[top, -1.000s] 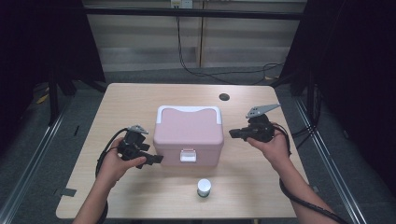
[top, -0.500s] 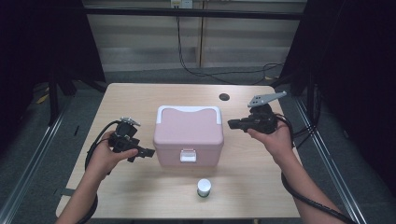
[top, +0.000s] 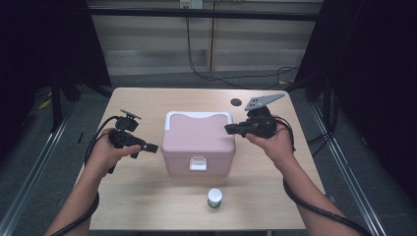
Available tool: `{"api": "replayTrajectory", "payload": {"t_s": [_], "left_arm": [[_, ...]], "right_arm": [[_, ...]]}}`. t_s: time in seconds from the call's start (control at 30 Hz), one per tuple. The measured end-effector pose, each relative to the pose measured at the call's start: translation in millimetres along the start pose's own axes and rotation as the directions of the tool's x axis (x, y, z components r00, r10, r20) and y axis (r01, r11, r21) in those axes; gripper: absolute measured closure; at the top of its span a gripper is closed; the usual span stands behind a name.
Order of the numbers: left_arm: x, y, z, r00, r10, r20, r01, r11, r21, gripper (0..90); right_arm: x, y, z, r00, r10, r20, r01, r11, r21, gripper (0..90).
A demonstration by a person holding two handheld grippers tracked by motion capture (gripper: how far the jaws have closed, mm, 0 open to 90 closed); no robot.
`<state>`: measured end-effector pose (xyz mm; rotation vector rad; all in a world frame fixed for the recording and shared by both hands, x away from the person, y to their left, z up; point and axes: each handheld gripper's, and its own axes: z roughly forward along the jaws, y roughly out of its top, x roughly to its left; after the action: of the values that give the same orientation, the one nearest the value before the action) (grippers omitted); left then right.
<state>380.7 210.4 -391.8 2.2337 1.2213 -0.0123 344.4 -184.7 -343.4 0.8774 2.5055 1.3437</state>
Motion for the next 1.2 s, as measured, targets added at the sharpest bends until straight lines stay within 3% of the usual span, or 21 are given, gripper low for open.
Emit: {"api": "replayTrajectory", "payload": {"t_s": [0.47,0.57,1.2], "left_arm": [[-3.8,35.1,-10.1,0.9993,-0.031,0.022,0.031,0.9993,-0.019,15.3],[-6.0,43.3,-11.6,0.9981,-0.053,0.032,0.054,0.9978,-0.038,15.3],[-24.3,84.2,-10.7,0.9982,-0.04,0.044,0.041,0.9991,-0.012,15.3]], "right_arm": [[4.9,-7.9,21.1,0.9999,-0.017,-0.002,0.017,0.999,0.043,90.0],[3.7,-9.6,20.9,0.9999,-0.009,-0.005,0.009,1.0,0.03,90.0],[4.9,-11.8,21.0,1.0,0.006,0.001,-0.006,1.0,0.022,90.0]]}}
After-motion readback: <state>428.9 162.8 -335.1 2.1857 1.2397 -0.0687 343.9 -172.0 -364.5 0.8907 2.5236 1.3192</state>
